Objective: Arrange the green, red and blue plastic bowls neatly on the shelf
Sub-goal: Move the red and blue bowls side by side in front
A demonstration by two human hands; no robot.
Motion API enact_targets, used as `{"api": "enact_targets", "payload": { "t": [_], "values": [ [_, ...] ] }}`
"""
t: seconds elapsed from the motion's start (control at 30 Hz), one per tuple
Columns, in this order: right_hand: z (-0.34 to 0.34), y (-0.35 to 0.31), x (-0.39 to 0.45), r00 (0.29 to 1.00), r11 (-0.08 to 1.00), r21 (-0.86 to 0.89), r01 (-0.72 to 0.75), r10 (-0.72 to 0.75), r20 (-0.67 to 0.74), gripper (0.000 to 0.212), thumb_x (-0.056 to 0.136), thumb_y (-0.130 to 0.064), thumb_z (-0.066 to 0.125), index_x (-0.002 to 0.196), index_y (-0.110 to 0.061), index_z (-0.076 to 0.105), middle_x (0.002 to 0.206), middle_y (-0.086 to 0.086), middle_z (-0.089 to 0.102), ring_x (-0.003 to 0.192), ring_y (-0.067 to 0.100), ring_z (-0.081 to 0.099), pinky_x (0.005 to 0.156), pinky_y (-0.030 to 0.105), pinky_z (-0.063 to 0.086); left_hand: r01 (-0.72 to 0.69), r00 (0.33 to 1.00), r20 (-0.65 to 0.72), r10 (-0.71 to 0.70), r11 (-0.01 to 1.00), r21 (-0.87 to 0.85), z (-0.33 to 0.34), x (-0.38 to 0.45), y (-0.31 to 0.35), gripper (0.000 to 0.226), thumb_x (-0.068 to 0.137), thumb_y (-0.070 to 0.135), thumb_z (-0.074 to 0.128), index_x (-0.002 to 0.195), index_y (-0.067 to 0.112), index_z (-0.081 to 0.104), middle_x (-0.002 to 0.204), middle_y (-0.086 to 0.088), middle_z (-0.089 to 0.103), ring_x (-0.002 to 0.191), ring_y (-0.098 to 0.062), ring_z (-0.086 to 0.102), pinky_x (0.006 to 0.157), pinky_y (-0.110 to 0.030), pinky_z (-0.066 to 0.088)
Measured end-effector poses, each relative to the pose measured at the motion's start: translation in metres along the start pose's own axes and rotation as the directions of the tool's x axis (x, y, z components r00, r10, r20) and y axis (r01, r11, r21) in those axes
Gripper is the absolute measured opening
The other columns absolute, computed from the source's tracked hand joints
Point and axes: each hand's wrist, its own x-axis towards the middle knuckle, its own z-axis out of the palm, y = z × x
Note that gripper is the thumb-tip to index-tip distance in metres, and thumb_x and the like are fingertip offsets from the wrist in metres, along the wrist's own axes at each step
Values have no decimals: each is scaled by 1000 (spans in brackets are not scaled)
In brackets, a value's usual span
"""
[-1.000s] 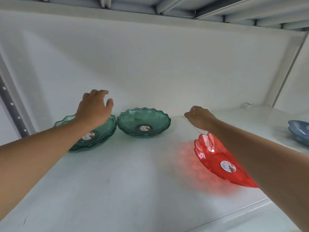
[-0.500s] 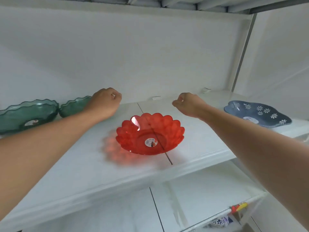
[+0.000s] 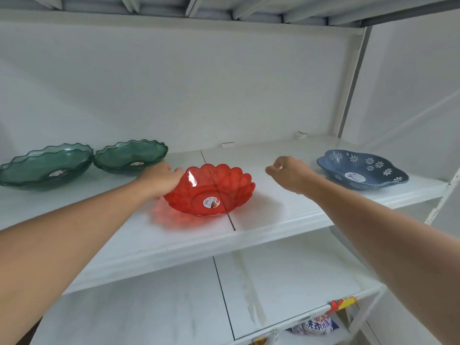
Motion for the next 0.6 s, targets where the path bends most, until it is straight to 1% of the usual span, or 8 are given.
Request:
{"api": "enact_targets", "payload": {
  "t": [0.07,0.17,0.2,0.3,0.37,0.43,0.5,0.6],
  "values": [
    [-1,3,-6,1000,1000,-5,-7,7,-8,39,96,-40,53,107,-6,68,95,16,70,74,30,63,60,32,45,31,999,44,-30,999,-43,10,-3,1,43,96,51,47,88,12,62,89,-15,73,89,-39,75,69,-34,54],
    [-9,12,-15,999,999,-16,-34,34,-35,38,94,-40,53,106,-8,69,93,14,72,85,33,69,63,32,47,101,991,94,-93,992,-79,26,-3,5,37,97,35,53,112,4,66,112,-21,71,104,-40,69,71,-33,45],
    [-12,16,-19,998,999,-15,-45,44,-46,38,93,-41,53,106,-8,69,92,14,73,87,35,70,65,32,48,102,991,90,-94,990,-93,29,-2,8,32,97,25,53,114,1,66,114,-23,71,104,-41,69,71,-33,45],
    [-18,33,-31,997,998,-25,-65,63,-53,37,90,-41,52,103,-10,68,89,13,74,87,36,72,70,34,55,93,995,49,-86,980,-176,38,-1,18,25,91,4,50,102,-7,69,103,-31,72,92,-44,72,64,-34,49],
    [-26,47,-36,995,996,-26,-82,81,-53,37,89,-41,51,102,-10,69,89,13,74,88,36,72,75,36,57,83,997,17,-82,968,-237,43,-3,31,23,90,0,48,98,-7,69,94,-29,71,76,-37,69,55,-30,49],
    [-37,63,-36,992,994,-27,-104,102,-68,37,88,-39,51,101,-9,68,93,13,73,89,36,69,70,35,52,74,997,-8,-79,965,-252,44,-4,49,22,92,0,47,94,-4,69,89,-24,69,66,-32,65,46,-27,48],
    [-54,81,-35,990,993,-30,-116,113,-86,27,87,-36,50,87,-13,64,88,12,70,84,35,64,62,32,40,57,998,-21,-65,967,-248,44,-2,69,20,93,3,47,92,0,67,93,-24,71,70,-33,68,49,-31,53],
    [-82,116,-28,985,990,2,-141,141,-100,20,85,-33,47,73,-21,56,80,9,65,80,33,61,60,30,37,24,999,-35,-34,971,-236,49,-1,102,22,93,8,48,96,0,69,98,-24,72,84,-40,72,66,-41,62]
  ]
}}
